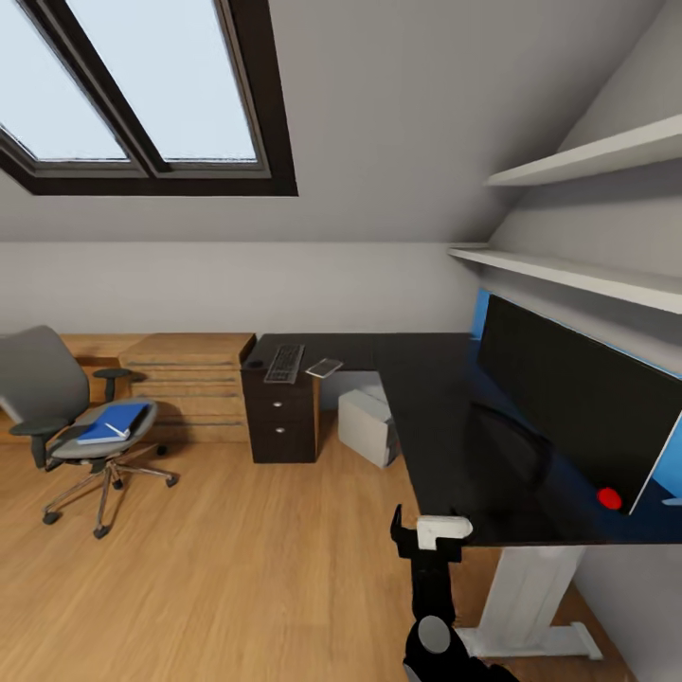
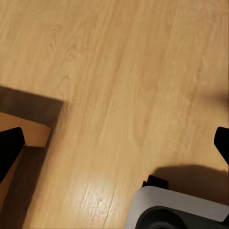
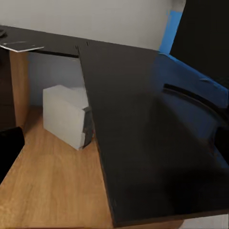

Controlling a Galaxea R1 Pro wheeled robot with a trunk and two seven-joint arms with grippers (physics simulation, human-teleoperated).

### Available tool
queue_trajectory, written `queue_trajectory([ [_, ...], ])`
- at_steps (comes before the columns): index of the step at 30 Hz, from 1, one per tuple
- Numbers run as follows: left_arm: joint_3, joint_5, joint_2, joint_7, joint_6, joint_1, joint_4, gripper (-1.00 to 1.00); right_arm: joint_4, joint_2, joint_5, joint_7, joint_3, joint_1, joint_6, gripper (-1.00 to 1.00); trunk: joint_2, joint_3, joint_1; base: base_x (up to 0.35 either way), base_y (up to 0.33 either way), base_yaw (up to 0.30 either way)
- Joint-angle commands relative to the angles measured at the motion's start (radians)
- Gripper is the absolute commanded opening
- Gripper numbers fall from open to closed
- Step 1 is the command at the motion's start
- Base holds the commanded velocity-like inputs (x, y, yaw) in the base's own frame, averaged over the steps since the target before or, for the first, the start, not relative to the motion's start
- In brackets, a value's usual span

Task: In the bedroom, organize the workspace by keeping the computer under the desk, ensuring the monitor is on the desk, placing the keyboard on the desk next to the monitor, placing the mouse on the desk next to the keyboard, moving the folder from the swivel chair onto the desk next to the mouse, stacking the notebook on top of the folder with the pen on top of the notebook, and positioning the swivel chair next to the desk.

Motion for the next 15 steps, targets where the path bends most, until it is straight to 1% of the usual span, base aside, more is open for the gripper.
queue_trajectory([
  [1, -0.008, 0.006, 0.000, 0.005, 0.000, 0.001, -0.002, 1.00, 0.025, 0.018, -0.006, -0.005, 0.020, -0.002, -0.021, 1.00, -0.001, -0.001, 0.001, 0.250, 0.178, 0.000],
  [6, -0.007, 0.006, -0.001, 0.006, 0.003, 0.001, -0.002, 1.00, 0.124, 0.071, -0.004, 0.012, 0.039, -0.002, -0.094, 1.00, -0.001, -0.001, 0.001, 0.246, 0.096, 0.000],
  [7, -0.007, 0.006, -0.001, 0.006, 0.003, 0.001, -0.002, 1.00, 0.172, 0.094, -0.001, 0.032, 0.042, -0.003, -0.127, 1.00, -0.001, -0.001, 0.001, 0.183, 0.037, 0.000],
  [10, -0.007, 0.006, -0.002, 0.006, 0.003, 0.001, -0.002, 1.00, 0.250, 0.131, 0.014, 0.076, 0.044, -0.003, -0.176, 1.00, -0.001, -0.001, 0.001, 0.125, 0.024, 0.000],
  [11, -0.007, 0.006, -0.002, 0.006, 0.003, 0.001, -0.003, 1.00, 0.305, 0.158, 0.025, 0.112, 0.045, -0.004, -0.205, 1.00, -0.001, -0.001, 0.001, 0.063, 0.012, 0.000],
  [12, -0.007, 0.006, -0.002, 0.006, 0.003, 0.001, -0.002, 1.00, 0.333, 0.170, 0.029, 0.131, 0.044, -0.005, -0.219, 1.00, -0.001, -0.001, 0.001, 0.050, 0.010, 0.000],
  [13, -0.007, 0.006, -0.002, 0.006, 0.003, 0.001, -0.002, 1.00, 0.387, 0.193, 0.034, 0.169, 0.043, -0.006, -0.240, 1.00, -0.001, -0.001, 0.001, 0.032, 0.006, 0.000],
  [15, -0.007, 0.006, -0.003, 0.005, 0.002, 0.001, -0.002, 1.00, 0.437, 0.211, 0.036, 0.207, 0.042, -0.009, -0.254, 1.00, -0.001, -0.001, 0.001, 0.023, 0.004, 0.000],
])
